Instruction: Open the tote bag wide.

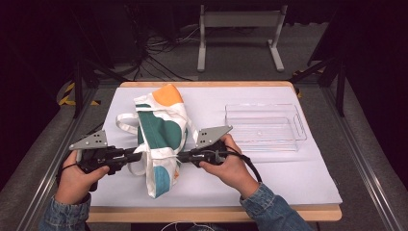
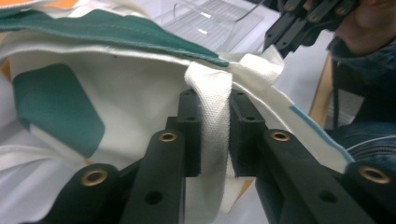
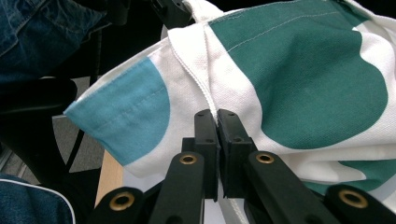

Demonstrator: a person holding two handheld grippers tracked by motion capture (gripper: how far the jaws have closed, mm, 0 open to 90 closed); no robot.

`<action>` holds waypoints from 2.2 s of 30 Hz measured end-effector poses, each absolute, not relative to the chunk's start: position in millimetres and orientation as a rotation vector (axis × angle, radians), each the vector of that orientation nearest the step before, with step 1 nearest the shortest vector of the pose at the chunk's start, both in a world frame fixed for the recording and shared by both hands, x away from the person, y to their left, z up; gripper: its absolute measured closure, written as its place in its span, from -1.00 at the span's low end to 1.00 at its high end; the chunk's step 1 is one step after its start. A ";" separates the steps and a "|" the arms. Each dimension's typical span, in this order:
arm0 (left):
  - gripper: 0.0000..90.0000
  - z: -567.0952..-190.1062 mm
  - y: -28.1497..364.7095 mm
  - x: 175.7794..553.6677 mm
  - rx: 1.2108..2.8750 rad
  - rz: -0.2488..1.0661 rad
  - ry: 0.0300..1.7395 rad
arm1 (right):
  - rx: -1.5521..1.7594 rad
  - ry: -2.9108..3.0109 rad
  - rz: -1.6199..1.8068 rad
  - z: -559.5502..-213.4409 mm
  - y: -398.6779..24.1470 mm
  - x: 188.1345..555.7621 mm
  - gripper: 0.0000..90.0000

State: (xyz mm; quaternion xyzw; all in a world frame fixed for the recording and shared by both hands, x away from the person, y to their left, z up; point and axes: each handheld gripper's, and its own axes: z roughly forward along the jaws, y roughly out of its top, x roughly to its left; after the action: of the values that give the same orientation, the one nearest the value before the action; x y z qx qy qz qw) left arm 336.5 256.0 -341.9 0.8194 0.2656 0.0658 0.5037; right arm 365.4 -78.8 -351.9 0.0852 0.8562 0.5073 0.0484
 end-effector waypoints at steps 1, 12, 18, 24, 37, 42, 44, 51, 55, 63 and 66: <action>0.75 -341.2 256.6 336.3 1.981 0.172 0.642 | 0.259 2.602 1.550 -351.0 -79.4 365.0 0.94; 0.78 -337.4 261.2 334.7 1.957 0.215 0.642 | 0.279 2.500 1.614 -337.2 -92.1 362.6 0.94; 0.78 -334.8 266.6 334.2 1.941 0.236 0.649 | 0.306 2.423 1.648 -324.3 -107.2 361.8 0.94; 0.78 -331.8 271.8 332.8 1.923 0.247 0.661 | 0.344 2.355 1.666 -312.6 -124.4 359.9 0.95; 0.78 -329.5 286.0 333.7 1.884 0.278 0.712 | 0.459 2.320 1.627 -308.3 -158.6 356.1 0.95; 0.77 -329.8 290.1 335.0 1.874 0.287 0.722 | 0.497 2.334 1.602 -313.2 -168.1 354.4 0.95; 0.77 -330.3 291.6 335.6 1.865 0.287 0.728 | 0.510 2.334 1.591 -314.4 -171.8 353.5 0.95; 0.77 -331.2 298.9 336.5 1.854 0.303 0.756 | 0.561 2.347 1.557 -320.2 -186.6 349.8 0.95; 0.77 -332.1 303.0 337.7 1.842 0.306 0.770 | 0.595 2.357 1.542 -325.3 -194.9 348.9 0.95; 0.77 -334.0 308.2 339.3 1.845 0.323 0.797 | 0.658 2.388 1.508 -337.9 -207.3 348.3 0.95; 0.77 -333.6 308.3 339.2 1.844 0.327 0.795 | 0.677 2.399 1.497 -343.1 -210.7 347.8 0.95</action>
State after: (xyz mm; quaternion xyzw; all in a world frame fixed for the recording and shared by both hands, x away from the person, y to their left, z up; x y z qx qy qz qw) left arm 339.2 308.3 -333.6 0.7709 0.3323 0.1369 0.5259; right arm 347.8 -210.7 -343.1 0.2311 0.8194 0.5114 0.1168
